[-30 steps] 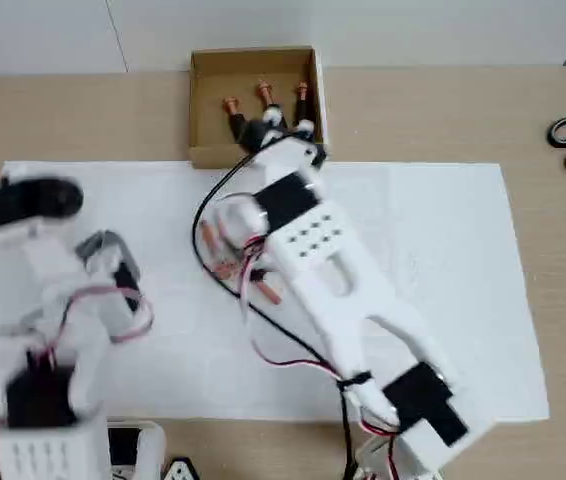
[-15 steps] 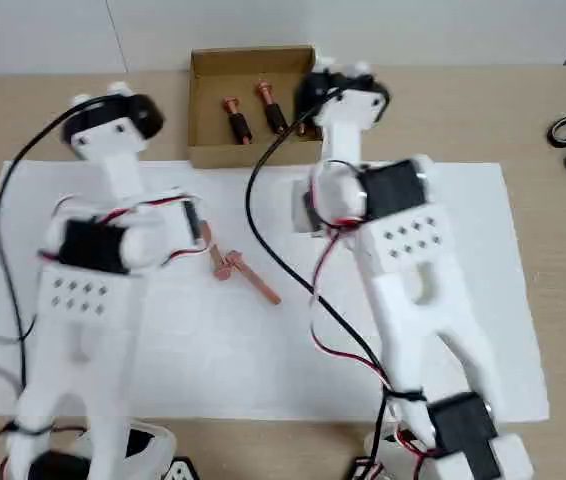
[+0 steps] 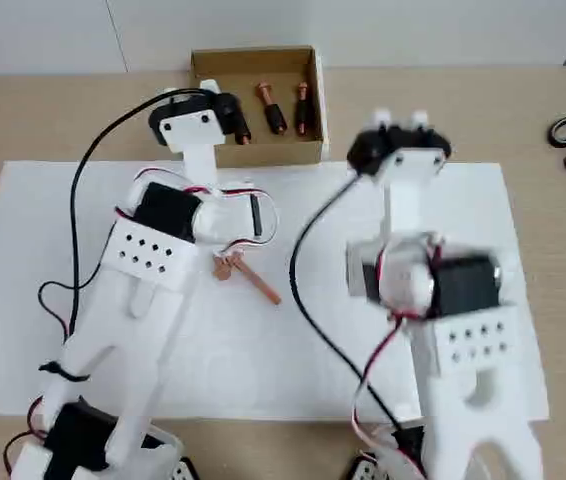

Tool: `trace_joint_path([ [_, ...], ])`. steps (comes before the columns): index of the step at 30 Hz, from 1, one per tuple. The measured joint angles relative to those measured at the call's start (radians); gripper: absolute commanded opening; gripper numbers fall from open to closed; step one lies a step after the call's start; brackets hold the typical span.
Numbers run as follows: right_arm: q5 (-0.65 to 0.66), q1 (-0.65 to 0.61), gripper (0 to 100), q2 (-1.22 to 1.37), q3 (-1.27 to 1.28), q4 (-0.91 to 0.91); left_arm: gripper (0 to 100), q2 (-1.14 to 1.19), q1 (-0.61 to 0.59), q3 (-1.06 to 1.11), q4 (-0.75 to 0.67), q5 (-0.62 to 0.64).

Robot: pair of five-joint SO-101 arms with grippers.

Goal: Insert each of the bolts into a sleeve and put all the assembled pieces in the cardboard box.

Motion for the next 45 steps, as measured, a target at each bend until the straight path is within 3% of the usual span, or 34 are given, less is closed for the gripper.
trace_joint_path([
  [7, 0.000, 0.080, 0.4, -0.410, 0.526, -0.404, 1, 0.124, -0.002, -0.086, -0.014, 0.011],
  [12, 0.000, 0.195, 0.4, -0.727, 0.870, -0.672, 1, 0.209, -0.014, -0.230, 0.074, 0.031],
  [19, 0.000, 0.256, 0.3, -1.085, 1.197, -0.804, 1, 0.347, -0.021, -0.400, 0.226, 0.034],
  [32, 0.000, 0.379, 0.3, -1.097, 1.326, -0.942, 1, 0.417, -0.048, -0.407, 0.232, 0.104],
  [45, 0.000, 0.379, 0.3, -1.097, 1.326, -0.942, 1, 0.425, -0.052, -0.407, 0.204, 0.379],
])
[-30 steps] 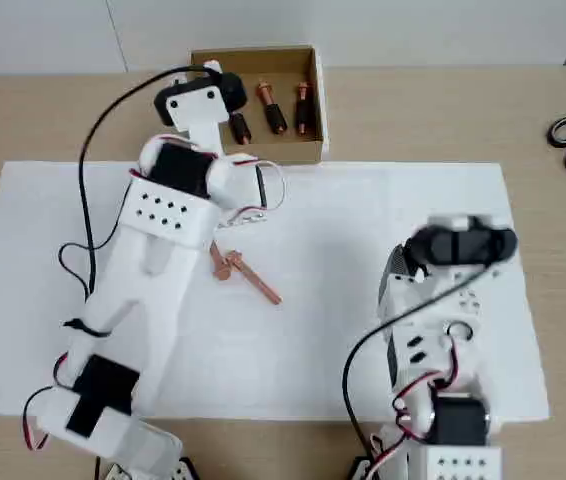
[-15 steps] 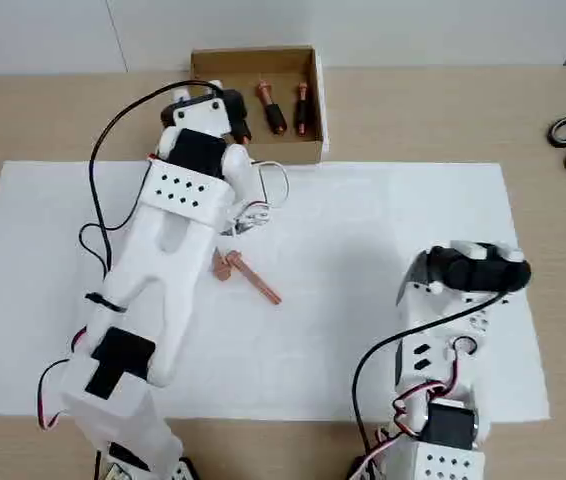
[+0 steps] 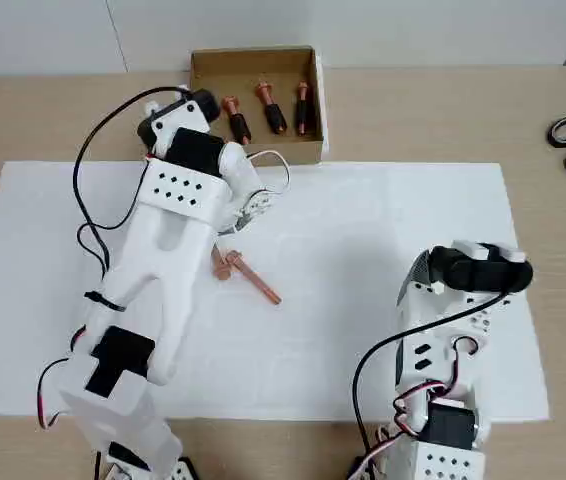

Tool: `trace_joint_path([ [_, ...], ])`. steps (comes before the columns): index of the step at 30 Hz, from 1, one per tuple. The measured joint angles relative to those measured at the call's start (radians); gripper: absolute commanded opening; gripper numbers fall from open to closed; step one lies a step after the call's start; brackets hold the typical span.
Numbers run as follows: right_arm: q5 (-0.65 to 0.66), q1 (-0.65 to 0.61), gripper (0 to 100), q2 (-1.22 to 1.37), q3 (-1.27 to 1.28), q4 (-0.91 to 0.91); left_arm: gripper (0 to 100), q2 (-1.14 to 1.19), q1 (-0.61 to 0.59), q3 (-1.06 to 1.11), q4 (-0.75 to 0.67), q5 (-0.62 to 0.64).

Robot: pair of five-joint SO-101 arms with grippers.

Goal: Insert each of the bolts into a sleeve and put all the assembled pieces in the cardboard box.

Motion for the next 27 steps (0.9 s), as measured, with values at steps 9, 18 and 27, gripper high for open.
trace_joint_path([
  [9, 0.000, 0.000, 0.3, 0.000, 0.000, 0.018, 1, 0.006, 0.063, 0.000, 0.002, 0.097],
  [18, 0.000, 0.000, 0.3, 0.000, 0.000, 0.063, 4, 0.212, -0.009, -0.002, -0.009, 0.097],
  [27, 0.000, 0.000, 0.3, 0.000, 0.000, 0.063, 23, 0.267, -0.041, -0.212, 0.023, 0.097],
])
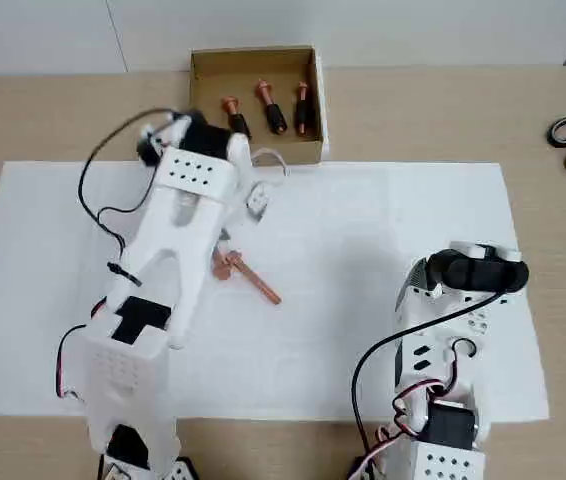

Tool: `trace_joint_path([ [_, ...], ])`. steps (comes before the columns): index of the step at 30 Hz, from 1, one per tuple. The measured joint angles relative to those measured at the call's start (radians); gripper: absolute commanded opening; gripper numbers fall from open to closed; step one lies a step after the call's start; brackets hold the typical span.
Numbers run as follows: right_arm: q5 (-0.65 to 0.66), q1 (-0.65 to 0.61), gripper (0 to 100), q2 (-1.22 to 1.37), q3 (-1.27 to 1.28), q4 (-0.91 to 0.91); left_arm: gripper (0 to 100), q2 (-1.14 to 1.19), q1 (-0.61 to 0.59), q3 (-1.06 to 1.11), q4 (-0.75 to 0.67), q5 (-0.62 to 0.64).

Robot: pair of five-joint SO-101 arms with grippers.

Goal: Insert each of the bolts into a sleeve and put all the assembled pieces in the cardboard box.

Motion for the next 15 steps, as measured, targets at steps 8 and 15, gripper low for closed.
trace_joint_path([
  [8, 0.000, 0.000, 0.3, 0.000, 0.000, 0.000, 23, 0.000, 0.000, -0.203, 0.006, 0.003],
  [15, 0.000, 0.000, 0.3, 0.000, 0.000, 0.000, 23, 0.000, 0.040, -0.117, 0.008, 0.002],
])
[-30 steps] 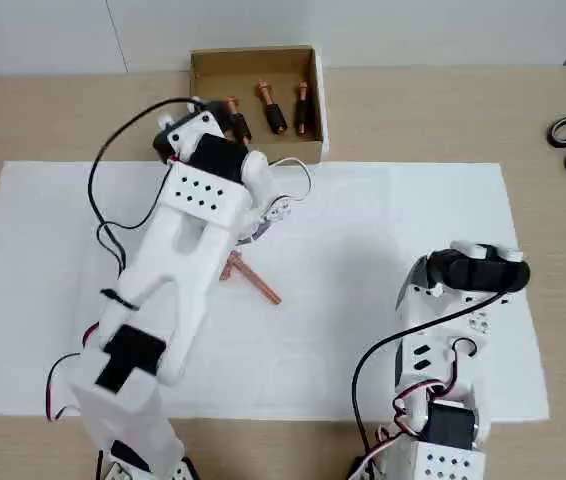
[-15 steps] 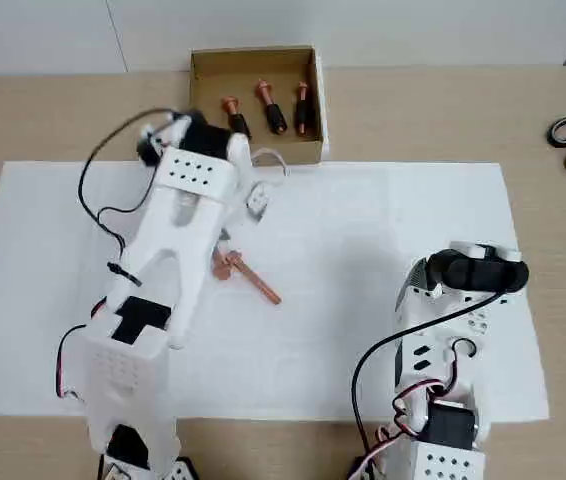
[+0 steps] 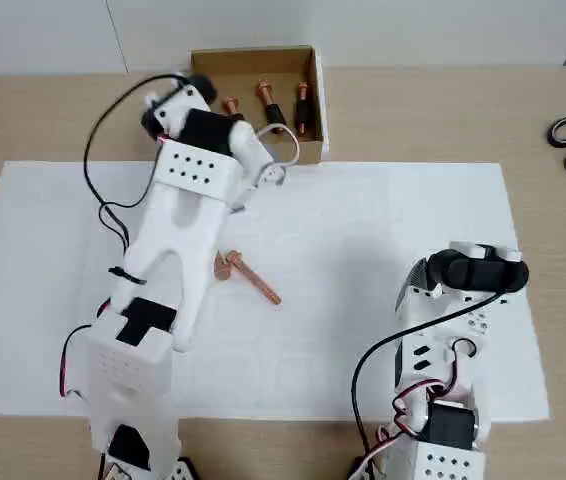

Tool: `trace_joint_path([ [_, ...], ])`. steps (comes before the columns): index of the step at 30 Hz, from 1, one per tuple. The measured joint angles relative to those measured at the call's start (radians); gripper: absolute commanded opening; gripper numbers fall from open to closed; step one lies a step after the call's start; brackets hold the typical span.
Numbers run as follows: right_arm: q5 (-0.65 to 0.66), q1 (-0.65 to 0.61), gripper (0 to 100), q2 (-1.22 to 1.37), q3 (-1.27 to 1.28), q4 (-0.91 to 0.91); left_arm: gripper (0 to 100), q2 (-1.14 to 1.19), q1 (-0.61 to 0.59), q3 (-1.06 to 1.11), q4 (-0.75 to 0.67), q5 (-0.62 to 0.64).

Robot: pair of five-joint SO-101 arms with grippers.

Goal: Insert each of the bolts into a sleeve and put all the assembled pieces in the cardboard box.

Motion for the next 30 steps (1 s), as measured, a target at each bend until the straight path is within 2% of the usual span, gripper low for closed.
trace_joint_path([
  [7, 0.000, 0.000, 0.3, 0.000, 0.000, 0.000, 23, 0.000, 0.015, 0.044, 0.000, 0.002],
  [14, 0.000, 0.000, 0.3, 0.000, 0.000, 0.002, 23, 0.006, 0.054, 0.169, 0.000, 0.058],
  [30, 0.000, 0.000, 0.3, 0.000, 0.000, 0.002, 23, 0.006, 0.057, 0.313, -0.003, 0.061],
])
